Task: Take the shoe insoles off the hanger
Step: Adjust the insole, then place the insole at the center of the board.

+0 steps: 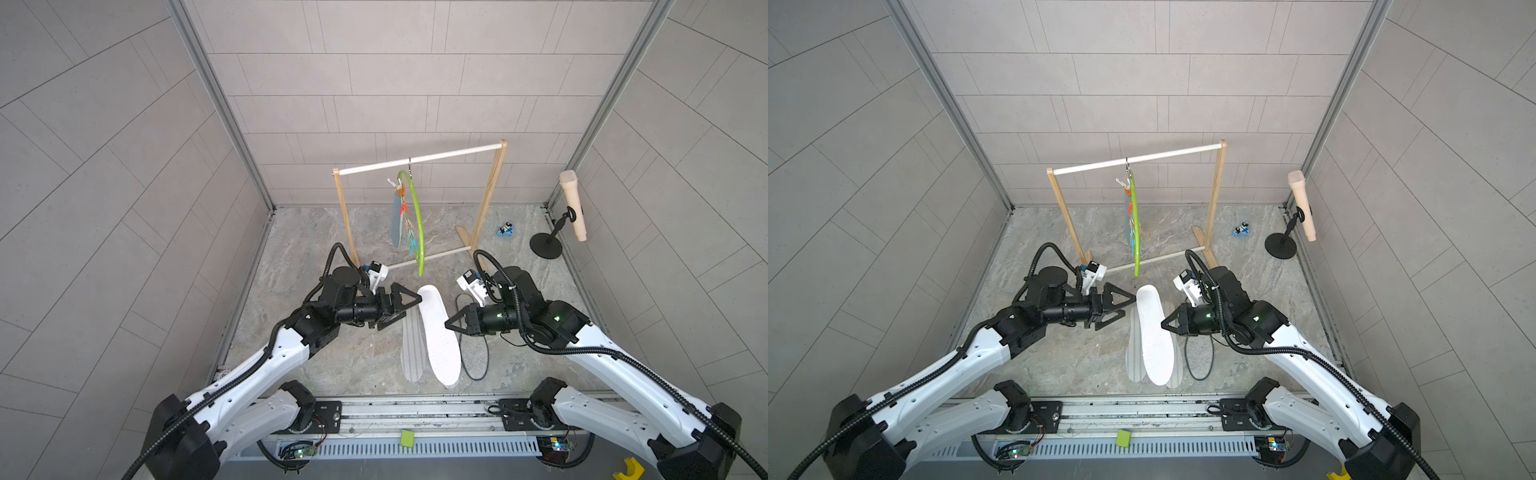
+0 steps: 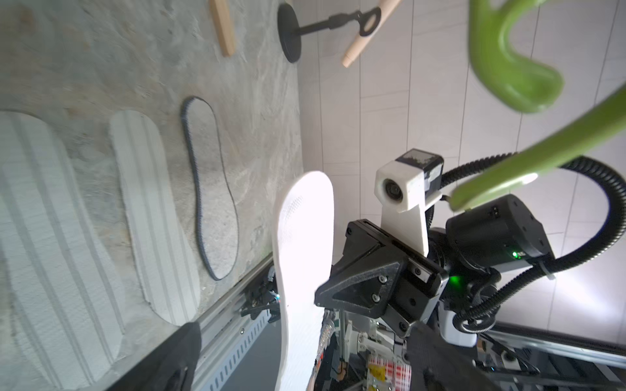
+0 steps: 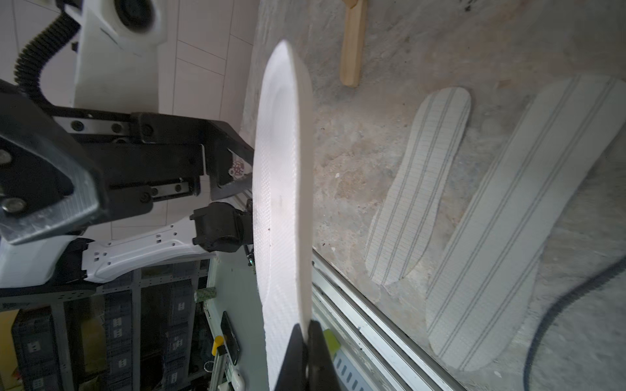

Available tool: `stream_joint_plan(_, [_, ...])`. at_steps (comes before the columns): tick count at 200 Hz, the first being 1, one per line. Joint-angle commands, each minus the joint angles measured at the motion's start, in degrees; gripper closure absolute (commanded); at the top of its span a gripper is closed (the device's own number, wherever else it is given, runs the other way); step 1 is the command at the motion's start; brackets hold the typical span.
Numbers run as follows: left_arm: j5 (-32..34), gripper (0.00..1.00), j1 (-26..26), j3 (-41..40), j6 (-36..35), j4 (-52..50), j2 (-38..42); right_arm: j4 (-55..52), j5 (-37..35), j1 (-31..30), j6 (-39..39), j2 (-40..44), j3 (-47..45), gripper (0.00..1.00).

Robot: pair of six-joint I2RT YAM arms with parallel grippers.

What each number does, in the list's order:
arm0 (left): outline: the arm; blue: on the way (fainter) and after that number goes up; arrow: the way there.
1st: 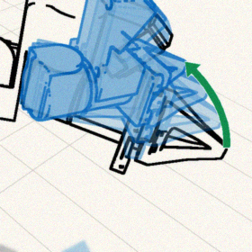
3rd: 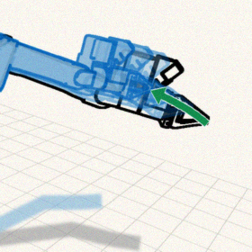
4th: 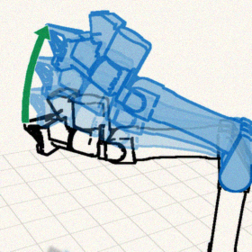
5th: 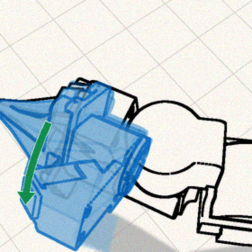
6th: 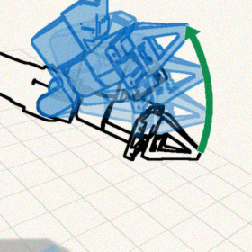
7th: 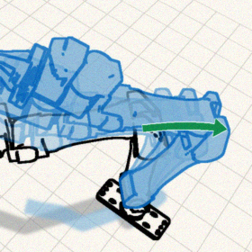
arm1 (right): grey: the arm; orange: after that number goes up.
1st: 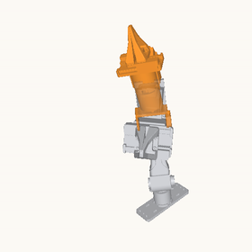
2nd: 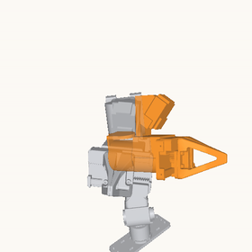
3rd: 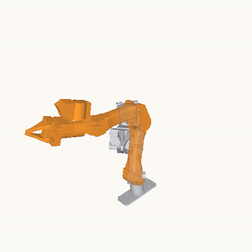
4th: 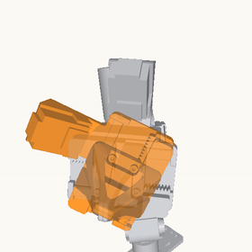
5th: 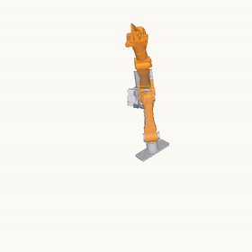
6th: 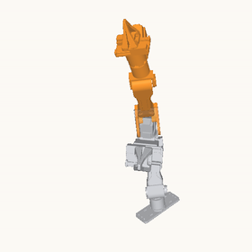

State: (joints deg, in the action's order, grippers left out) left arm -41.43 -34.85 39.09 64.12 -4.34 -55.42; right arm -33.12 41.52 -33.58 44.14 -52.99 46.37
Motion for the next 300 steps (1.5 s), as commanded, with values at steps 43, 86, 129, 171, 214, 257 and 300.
stream_joint_plan(43, [14.6,0.00,3.7,-2.5,-10.2,-29.5,6.4,-0.8,-9.2,-1.4,0.5,-2.2,-6.2,1.00])
stream_joint_plan(86, [35.1,0.00,4.5,-4.5,-3.6,-35.3,17.0,15.5,-21.4,-14.5,12.5,-10.7,-8.4,1.00])
stream_joint_plan(129, [41.4,0.00,4.7,-6.1,1.6,-37.7,23.7,34.1,-21.7,-18.5,22.5,-24.4,-5.9,1.00])
stream_joint_plan(171, [39.1,0.00,4.7,-6.0,1.9,-38.4,23.4,44.8,-18.8,-18.5,26.6,-35.7,-3.1,1.00])
stream_joint_plan(214, [38.2,0.00,4.7,-6.9,2.9,-37.3,23.3,46.4,-18.2,-18.6,27.8,-41.6,-0.4,1.00])
stream_joint_plan(257, [38.0,0.00,4.7,-7.1,3.2,-36.3,22.7,46.7,-17.4,-18.7,28.0,-45.4,0.4,1.00])
stream_joint_plan(300, [37.3,0.00,4.7,-7.1,3.0,-35.7,21.8,45.7,-16.5,-18.7,27.6,-48.0,1.4,1.00])
